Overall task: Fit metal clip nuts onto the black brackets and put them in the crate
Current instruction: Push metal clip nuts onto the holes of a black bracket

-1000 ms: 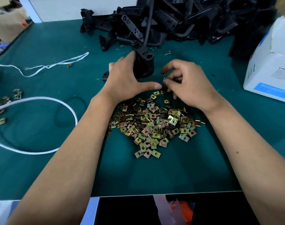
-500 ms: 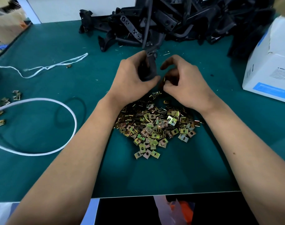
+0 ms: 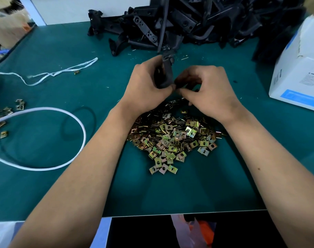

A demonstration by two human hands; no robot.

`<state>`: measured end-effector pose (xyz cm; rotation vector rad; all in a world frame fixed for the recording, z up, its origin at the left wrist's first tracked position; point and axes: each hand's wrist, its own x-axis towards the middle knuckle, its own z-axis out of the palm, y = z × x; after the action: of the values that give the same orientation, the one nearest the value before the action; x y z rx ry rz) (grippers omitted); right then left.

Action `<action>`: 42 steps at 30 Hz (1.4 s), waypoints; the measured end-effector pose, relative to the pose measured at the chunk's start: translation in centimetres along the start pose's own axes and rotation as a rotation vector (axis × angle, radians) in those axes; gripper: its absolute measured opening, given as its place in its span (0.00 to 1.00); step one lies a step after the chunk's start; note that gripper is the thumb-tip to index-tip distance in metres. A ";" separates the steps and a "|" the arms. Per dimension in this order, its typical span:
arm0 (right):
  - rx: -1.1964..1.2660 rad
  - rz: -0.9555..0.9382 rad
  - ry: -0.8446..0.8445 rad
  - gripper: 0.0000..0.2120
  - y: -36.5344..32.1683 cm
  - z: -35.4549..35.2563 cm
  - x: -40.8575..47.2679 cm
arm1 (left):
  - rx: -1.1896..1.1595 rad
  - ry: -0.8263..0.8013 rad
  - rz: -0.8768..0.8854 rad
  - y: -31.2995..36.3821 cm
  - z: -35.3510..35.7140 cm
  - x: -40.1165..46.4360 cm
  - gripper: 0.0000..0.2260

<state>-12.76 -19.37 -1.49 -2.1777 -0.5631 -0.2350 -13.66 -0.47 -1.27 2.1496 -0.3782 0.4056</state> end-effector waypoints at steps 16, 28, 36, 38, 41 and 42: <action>0.254 0.112 0.105 0.06 0.2 1.2 0.1 | -0.039 0.013 -0.080 0.1 -0.5 0.3 0.09; 0.299 0.099 0.130 0.09 -0.2 1.2 -0.3 | -0.031 0.002 -0.073 0.6 -0.6 0.4 0.08; 0.720 0.312 0.103 0.07 -0.8 1.3 -0.1 | -0.068 -0.006 -0.056 0.6 -0.9 0.5 0.03; 0.708 0.331 0.088 0.06 -0.9 1.2 -0.1 | -0.038 -0.013 -0.047 0.6 -0.9 0.5 0.04; 0.670 0.337 0.067 0.05 -1.3 1.4 -0.1 | -0.035 0.004 -0.043 0.5 -1.2 0.5 0.04; 0.720 0.376 0.059 0.05 -1.4 1.4 0.0 | -0.036 0.006 -0.029 0.5 -1.3 0.5 0.04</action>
<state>-13.49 -17.51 -1.40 -1.5239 -0.1510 0.1003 -13.61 0.26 0.00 2.1156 -0.3483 0.3859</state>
